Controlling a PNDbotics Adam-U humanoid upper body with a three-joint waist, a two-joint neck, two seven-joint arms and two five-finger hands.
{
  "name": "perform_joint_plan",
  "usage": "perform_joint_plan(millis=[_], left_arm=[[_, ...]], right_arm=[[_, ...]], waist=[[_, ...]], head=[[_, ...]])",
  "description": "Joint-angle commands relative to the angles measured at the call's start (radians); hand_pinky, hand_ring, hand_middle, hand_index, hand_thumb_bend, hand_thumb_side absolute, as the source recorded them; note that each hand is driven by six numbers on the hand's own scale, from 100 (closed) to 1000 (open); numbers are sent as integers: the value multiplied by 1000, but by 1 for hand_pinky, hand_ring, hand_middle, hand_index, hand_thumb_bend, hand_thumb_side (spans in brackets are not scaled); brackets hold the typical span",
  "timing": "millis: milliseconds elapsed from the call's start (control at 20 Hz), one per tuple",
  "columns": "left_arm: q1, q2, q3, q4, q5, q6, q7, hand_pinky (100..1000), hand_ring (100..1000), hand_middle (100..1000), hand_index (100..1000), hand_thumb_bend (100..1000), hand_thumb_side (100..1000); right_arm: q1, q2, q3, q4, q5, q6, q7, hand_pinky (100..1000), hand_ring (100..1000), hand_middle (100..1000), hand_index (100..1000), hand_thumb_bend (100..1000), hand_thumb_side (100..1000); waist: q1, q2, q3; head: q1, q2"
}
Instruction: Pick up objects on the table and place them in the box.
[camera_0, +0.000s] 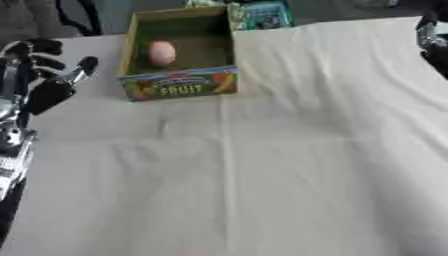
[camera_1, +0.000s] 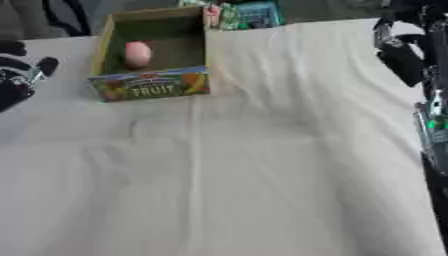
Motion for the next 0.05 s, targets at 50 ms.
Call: perform_joint_plan(millis=[50], left_arm=[[17,18,17,-67,42,-1,9,521,579,604,691,699,384]], right_arm=[[-11,-15,-1,-21,-4,-2,3,724,877,695,895,100,521]], waist=[[-3,-20,0]], head=[[5,7]])
